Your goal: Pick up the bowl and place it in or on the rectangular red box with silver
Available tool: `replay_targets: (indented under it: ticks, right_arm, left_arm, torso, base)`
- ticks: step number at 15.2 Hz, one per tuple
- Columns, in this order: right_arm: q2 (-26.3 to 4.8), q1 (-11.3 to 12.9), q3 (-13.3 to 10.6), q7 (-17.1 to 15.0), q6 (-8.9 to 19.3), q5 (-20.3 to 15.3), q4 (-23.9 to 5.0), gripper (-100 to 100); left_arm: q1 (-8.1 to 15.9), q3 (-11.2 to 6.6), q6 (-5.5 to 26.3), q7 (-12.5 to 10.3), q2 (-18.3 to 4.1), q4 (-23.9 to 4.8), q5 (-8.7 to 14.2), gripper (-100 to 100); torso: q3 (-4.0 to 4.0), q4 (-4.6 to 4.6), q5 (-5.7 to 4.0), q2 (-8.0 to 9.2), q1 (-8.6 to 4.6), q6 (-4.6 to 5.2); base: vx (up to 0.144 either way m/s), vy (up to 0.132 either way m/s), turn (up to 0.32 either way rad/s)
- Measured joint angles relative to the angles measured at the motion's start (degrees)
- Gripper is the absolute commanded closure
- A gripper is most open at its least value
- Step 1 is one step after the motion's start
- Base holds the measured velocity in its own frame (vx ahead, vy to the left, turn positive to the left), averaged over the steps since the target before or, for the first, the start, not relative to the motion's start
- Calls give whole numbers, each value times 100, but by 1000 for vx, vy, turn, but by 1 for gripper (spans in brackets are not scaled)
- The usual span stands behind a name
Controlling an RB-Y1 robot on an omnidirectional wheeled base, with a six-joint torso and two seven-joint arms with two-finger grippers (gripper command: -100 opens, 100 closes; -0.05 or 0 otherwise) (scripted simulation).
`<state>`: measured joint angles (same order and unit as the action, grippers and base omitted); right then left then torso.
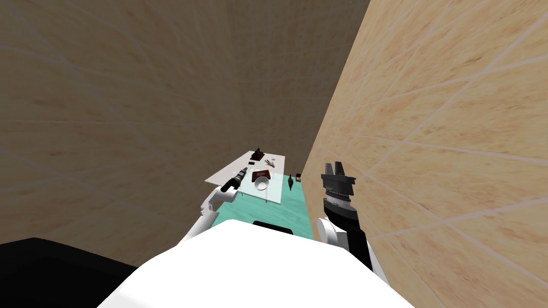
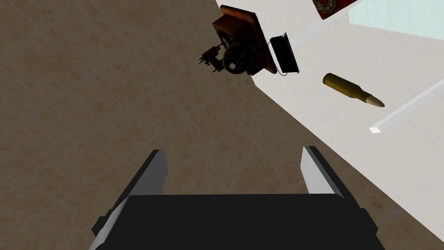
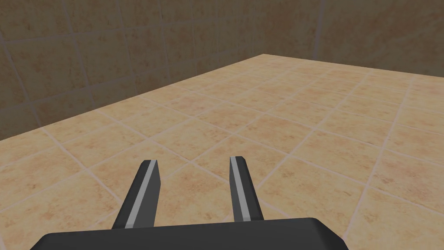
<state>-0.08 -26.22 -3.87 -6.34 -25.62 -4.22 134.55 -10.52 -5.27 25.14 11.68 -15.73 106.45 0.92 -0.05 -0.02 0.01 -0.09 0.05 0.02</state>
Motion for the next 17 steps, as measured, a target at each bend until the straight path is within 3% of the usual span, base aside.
replay_targets:
  ticks: [11, 17]
  right_arm:
    - [0, 0, 0, 0, 0, 0, 0, 0]
    - [0, 0, 0, 0, 0, 0, 0, 0]
  left_arm:
    - [456, -113, 1281, 148, 123, -788, -26, -100]
    - [674, -163, 2029, 230, 358, -1202, -106, -100]
  torso:
    - [0, 0, 0, 0, 0, -2]
    - [-1, -1, 0, -2, 1, -2]
  base:
    - [13, 20, -91]
    - [13, 22, -93]
